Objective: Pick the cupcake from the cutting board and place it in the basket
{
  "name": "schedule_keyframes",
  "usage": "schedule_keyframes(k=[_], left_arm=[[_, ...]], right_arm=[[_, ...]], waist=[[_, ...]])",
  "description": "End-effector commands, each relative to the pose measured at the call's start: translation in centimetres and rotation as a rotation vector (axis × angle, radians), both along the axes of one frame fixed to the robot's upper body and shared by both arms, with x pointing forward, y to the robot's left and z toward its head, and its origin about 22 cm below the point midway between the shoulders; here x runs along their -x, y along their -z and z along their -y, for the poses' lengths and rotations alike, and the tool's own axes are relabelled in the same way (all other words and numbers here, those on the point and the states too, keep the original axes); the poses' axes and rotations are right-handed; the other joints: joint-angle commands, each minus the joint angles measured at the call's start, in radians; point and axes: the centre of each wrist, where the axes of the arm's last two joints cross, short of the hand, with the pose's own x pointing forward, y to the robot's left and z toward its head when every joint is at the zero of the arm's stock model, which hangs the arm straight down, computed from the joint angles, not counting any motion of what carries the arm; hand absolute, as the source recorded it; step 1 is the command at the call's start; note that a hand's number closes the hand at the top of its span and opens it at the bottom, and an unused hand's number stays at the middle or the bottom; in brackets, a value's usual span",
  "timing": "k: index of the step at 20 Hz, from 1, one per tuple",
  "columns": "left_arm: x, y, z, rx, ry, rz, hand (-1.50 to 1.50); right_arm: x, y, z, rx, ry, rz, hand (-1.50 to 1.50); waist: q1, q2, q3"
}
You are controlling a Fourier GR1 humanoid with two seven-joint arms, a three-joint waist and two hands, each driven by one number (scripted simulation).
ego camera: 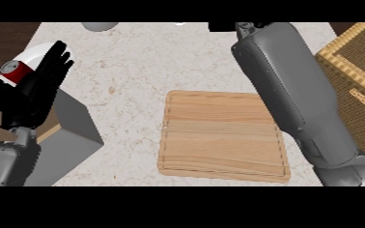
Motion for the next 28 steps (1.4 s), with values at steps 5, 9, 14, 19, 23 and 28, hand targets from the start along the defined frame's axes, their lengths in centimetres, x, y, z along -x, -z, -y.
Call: schedule_keyframes(k=[5, 9, 14, 19, 23, 28], left_arm=[[1.9, 4.9, -1.9, 0.012, -0.065, -0.156, 0.0], [1.4, 3.9, -2.0, 0.014, -0.068, -0.16, 0.0], [1.5, 4.9, -1.6, 0.001, -0.093, -0.153, 0.0], [1.9, 4.9, -1.6, 0.026, -0.09, -0.183, 0.0], [1.8, 5.2, -2.9, -0.002, -0.09, -0.146, 0.0], [1.3, 3.5, -3.0, 0.004, -0.081, -0.144, 0.0]], right_arm=[[-2.2, -1.7, 6.7, 0.022, 0.3, -0.11, 1.5], [-2.1, -0.9, 10.6, -0.016, 0.338, -0.091, 1.5], [-1.1, 1.1, 13.1, -0.014, 0.332, -0.146, 1.5], [0.0, 3.4, 17.2, 0.009, 0.345, -0.137, 1.5], [1.1, 5.1, 19.6, -0.051, 0.35, -0.095, 1.5], [2.2, 6.4, 24.2, -0.035, 0.558, -0.032, 1.5]], waist=[[0.002, 0.016, -0.031], [-0.003, 0.015, -0.029], [-0.019, 0.011, -0.029], [-0.015, 0.012, -0.028], [-0.013, 0.016, -0.028], [-0.006, 0.019, -0.029]])
